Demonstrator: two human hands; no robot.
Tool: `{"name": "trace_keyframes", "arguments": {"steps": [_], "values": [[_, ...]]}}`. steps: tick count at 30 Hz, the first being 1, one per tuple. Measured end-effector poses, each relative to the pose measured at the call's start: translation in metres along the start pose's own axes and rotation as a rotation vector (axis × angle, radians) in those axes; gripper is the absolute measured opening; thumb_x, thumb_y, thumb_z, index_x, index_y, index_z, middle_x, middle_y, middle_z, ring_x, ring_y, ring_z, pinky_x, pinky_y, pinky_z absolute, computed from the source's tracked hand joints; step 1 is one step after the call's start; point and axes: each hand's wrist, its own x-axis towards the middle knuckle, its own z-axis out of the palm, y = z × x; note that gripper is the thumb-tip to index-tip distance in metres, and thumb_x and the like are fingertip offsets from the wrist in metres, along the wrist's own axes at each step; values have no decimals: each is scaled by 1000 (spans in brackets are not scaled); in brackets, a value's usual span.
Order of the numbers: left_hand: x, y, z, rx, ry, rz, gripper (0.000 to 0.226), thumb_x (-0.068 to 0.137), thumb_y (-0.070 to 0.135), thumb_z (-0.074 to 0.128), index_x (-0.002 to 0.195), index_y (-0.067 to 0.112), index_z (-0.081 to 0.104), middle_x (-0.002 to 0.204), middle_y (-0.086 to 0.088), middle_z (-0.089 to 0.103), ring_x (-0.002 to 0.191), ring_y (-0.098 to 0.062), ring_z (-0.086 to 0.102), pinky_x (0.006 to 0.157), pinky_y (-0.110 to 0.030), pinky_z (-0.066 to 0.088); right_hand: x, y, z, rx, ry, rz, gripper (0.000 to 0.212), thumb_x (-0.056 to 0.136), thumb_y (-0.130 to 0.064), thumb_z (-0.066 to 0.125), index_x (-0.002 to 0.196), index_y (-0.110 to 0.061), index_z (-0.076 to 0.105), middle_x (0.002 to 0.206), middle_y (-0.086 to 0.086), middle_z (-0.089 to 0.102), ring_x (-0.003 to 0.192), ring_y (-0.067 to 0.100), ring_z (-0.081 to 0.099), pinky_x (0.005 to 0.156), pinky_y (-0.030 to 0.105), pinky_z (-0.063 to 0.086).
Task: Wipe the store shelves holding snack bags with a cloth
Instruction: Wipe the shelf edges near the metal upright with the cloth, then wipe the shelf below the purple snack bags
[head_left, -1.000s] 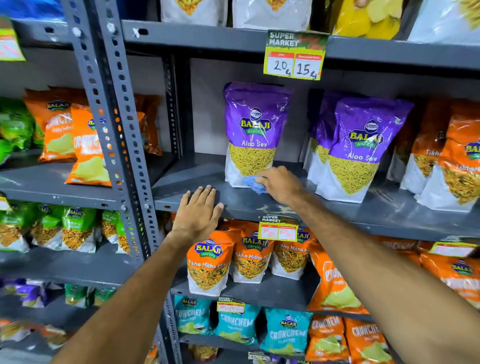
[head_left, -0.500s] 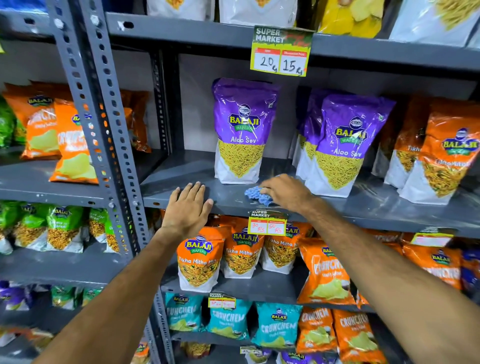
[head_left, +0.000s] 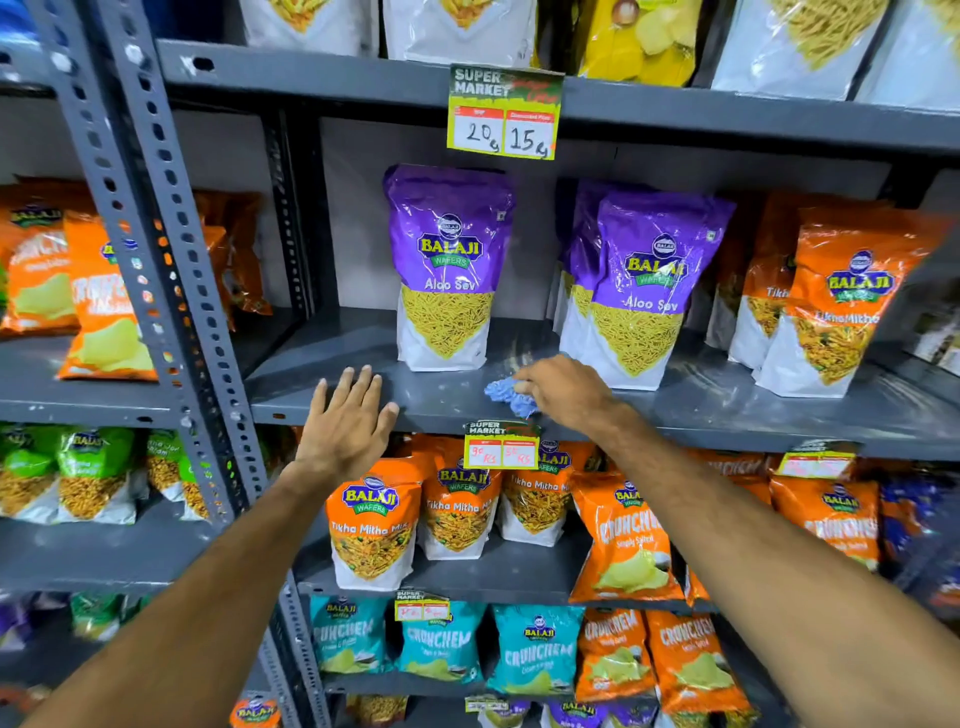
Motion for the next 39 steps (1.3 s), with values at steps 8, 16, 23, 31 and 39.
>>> {"name": "trace_keyframes", "arguments": {"steps": [8, 16, 23, 31, 39], "values": [[20, 84, 10, -24, -28, 138, 78, 100, 57, -2, 162, 10, 3, 172, -7, 1, 159, -21, -7, 130, -46, -3, 22, -28, -2, 119, -174, -233, 30, 99, -34, 57, 127, -33, 65, 129, -3, 68, 113, 24, 65, 96, 45, 51], [24, 87, 16, -10, -61, 113, 69, 106, 53, 8, 162, 12, 7, 172, -5, 4, 159, -18, -2, 130, -42, 0, -20, 29, 12, 85, -16, -18, 28, 102, -32, 51, 125, -42, 63, 117, 8, 71, 106, 34, 63, 81, 42, 50], [24, 85, 18, 0, -39, 120, 75, 102, 57, 0, 162, 13, 11, 172, -5, 9, 159, -18, 1, 130, -43, 3, 38, 16, -6, 519, 276, 372, 18, 95, -21, 49, 93, -17, 66, 86, 9, 72, 78, 37, 64, 58, 38, 50], [25, 87, 19, -38, 5, 102, 82, 97, 58, -4, 162, 13, 19, 171, -2, 16, 159, -16, 7, 130, -41, 5, 142, 18, 7, 497, 233, 634, 23, 92, -11, 54, 112, -15, 65, 119, 13, 65, 106, 35, 63, 73, 39, 52], [27, 88, 20, -15, -2, 104, 69, 104, 55, 5, 163, 19, 14, 171, 3, 8, 159, -12, 3, 130, -41, 5, 220, 37, 32, 428, 127, 543, 35, 102, -13, 42, 132, -2, 56, 137, 23, 57, 127, 39, 54, 102, 42, 44]]}}
